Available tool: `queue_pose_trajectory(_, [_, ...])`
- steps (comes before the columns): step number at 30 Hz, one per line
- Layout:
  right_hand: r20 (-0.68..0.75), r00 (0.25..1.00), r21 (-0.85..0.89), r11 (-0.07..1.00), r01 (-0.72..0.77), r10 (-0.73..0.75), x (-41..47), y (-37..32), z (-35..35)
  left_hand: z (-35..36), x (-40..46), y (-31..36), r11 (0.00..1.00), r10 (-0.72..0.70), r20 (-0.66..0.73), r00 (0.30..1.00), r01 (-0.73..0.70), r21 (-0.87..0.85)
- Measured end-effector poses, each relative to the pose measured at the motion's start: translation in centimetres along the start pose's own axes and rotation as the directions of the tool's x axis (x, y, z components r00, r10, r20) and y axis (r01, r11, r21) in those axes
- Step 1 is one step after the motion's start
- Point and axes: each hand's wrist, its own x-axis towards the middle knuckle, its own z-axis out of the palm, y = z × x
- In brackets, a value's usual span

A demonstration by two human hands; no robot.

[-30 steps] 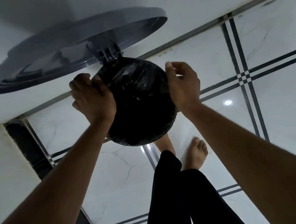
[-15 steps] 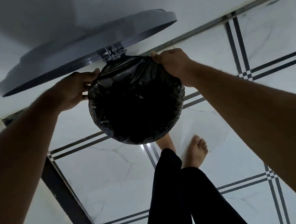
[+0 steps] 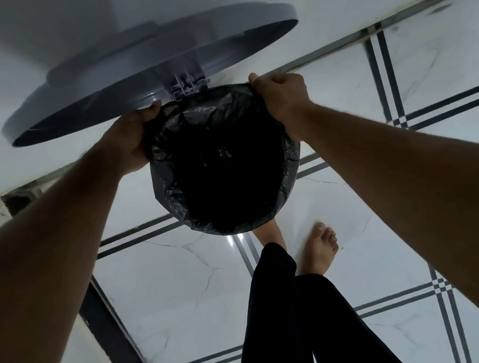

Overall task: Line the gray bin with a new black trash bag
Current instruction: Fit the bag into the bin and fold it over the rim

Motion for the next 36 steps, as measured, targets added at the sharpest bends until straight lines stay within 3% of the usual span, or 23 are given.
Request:
queue_pose_trajectory(2, [0.025,0.999,-0.012,0.999,-0.031,0.032,0.1,-0.3,0.0,-0.1,0.5,-0.3,1.000,-0.006,-0.015,1.000,0.007,0.005])
queue_pose_trajectory(5, [0.066,0.994,-0.090,0.993,-0.078,0.084,0.3,-0.4,-0.3,0.1,1.0,-0.7,0.986,0.011,-0.094,0.995,0.005,0.164])
queue_pose_trajectory(9, [-0.031,0.999,-0.094,0.995,0.042,-0.045,-0.1,0.0,-0.9,0.0,0.6,-1.1,0.970,0.063,-0.241,0.969,-0.002,0.244])
queue_pose_trajectory(13, [-0.063,0.995,-0.137,0.988,0.073,-0.082,-1.5,0.9,-1.5,-0.8,-0.6,-2.2,0.978,-0.002,-0.312,0.950,0.067,0.198])
queue_pose_trajectory(14, [-0.088,0.990,-0.157,0.983,0.093,-0.108,-2.0,1.3,-1.5,-0.7,-0.9,-2.6,0.979,0.037,-0.409,0.912,0.050,0.200])
queue_pose_trajectory(15, [-0.140,0.977,-0.190,0.972,0.136,-0.164,-2.7,1.8,-1.6,-0.6,-1.3,-3.2,0.972,0.102,-0.558,0.823,0.037,0.233])
queue_pose_trajectory(17, [-0.233,0.934,-0.207,0.952,0.224,-0.270,-4.3,2.7,-1.8,0.7,-3.2,-4.6,0.934,0.312,-0.816,0.487,0.001,0.358])
queue_pose_trajectory(18, [-0.244,0.928,-0.181,0.953,0.242,-0.282,-5.1,3.4,-1.8,2.3,-4.5,-5.6,0.896,0.436,-0.828,0.352,-0.078,0.438])
queue_pose_trajectory(19, [-0.238,0.930,-0.159,0.956,0.247,-0.280,-5.7,4.3,-1.7,4.3,-5.7,-7.0,0.803,0.595,-0.751,0.286,-0.180,0.568])
queue_pose_trajectory(20, [-0.226,0.932,-0.145,0.956,0.254,-0.282,-6.3,5.2,-1.4,6.7,-6.8,-8.6,0.670,0.742,-0.599,0.301,-0.286,0.686])
queue_pose_trajectory(22, [-0.220,0.928,-0.141,0.951,0.275,-0.301,-7.2,7.2,-0.7,10.5,-7.8,-12.2,0.411,0.871,-0.202,0.448,-0.441,0.798])
queue_pose_trajectory(24, [-0.228,0.917,-0.148,0.943,0.300,-0.327,-7.7,8.7,-0.2,12.6,-7.0,-14.7,0.323,0.753,0.043,0.657,-0.425,0.845])
queue_pose_trajectory(26, [-0.246,0.910,-0.133,0.942,0.308,-0.333,-7.6,9.6,0.1,13.2,-4.7,-15.8,0.361,0.595,0.002,0.804,-0.269,0.893])
queue_pose_trajectory(27, [-0.261,0.907,-0.119,0.943,0.310,-0.331,-7.4,9.7,0.1,13.3,-3.2,-15.8,0.435,0.554,-0.089,0.828,-0.197,0.878])
queue_pose_trajectory(29, [-0.292,0.900,-0.089,0.946,0.311,-0.324,-6.6,10.1,0.1,13.4,0.4,-15.5,0.560,0.518,-0.275,0.810,-0.078,0.825])
queue_pose_trajectory(32, [-0.303,0.886,-0.122,0.936,0.330,-0.352,-5.4,10.9,0.1,13.8,5.9,-15.4,0.628,0.300,-0.449,0.842,0.180,0.758])
queue_pose_trajectory(36, [-0.314,0.851,-0.151,0.907,0.394,-0.422,-4.6,12.0,0.0,13.1,12.2,-17.5,0.586,0.045,-0.410,0.911,0.308,0.749])
